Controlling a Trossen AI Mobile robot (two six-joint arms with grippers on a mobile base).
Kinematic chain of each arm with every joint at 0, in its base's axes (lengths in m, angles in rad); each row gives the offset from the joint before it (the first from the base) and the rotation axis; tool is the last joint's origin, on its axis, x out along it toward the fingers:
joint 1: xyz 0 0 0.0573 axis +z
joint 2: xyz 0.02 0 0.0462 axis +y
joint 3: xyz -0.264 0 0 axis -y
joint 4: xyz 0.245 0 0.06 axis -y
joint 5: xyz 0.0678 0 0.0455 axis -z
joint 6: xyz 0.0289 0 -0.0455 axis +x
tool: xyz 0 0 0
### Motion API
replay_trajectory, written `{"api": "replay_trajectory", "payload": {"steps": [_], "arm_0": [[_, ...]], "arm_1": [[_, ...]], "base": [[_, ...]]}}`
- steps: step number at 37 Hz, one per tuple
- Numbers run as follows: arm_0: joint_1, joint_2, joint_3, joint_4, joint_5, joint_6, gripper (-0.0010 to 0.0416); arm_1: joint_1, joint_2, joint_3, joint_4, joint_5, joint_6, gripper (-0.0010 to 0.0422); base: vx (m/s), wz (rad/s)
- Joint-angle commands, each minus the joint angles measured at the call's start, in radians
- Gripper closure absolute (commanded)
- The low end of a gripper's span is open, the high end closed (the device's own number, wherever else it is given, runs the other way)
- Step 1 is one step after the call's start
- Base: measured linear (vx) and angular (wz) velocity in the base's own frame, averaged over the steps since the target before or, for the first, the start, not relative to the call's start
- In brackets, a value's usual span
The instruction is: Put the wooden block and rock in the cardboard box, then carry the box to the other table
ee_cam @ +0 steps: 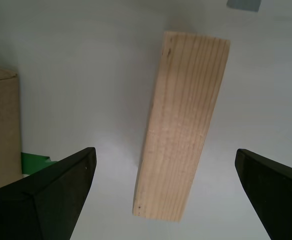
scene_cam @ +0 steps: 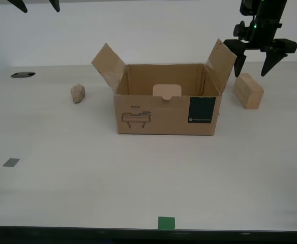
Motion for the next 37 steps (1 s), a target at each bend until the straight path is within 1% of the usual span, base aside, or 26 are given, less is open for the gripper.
{"api": "replay_trajectory", "payload": {"steps": [1, 10, 14, 19, 26, 37], "arm_0": [[0.000, 0.027, 0.000, 0.003, -0.002, -0.002, 0.0017], [0.002, 0.050, 0.000, 0.020, -0.002, -0.002, 0.0016], [0.002, 0.048, 0.002, 0.030, -0.002, -0.002, 0.0016], [0.002, 0.050, 0.000, 0.030, -0.002, -0.002, 0.0016], [0.003, 0.049, 0.000, 0.027, -0.002, -0.002, 0.0016], [0.006, 0.049, 0.000, 0.029, -0.002, -0.002, 0.0016]], "arm_1": [[0.000, 0.000, -0.002, -0.003, -0.001, -0.003, 0.0014], [0.000, 0.000, -0.043, 0.005, -0.001, -0.009, 0.0014], [0.000, 0.002, -0.077, 0.050, -0.001, -0.009, 0.0014], [0.000, 0.031, -0.085, 0.098, -0.001, -0.010, 0.0014], [0.000, 0.113, -0.083, 0.145, -0.001, -0.010, 0.0014], [-0.001, 0.261, -0.004, 0.147, -0.001, -0.010, 0.0014]], "base": [[0.000, 0.000], [0.000, 0.000], [0.000, 0.000], [0.000, 0.000], [0.000, 0.000], [0.000, 0.000]]}}
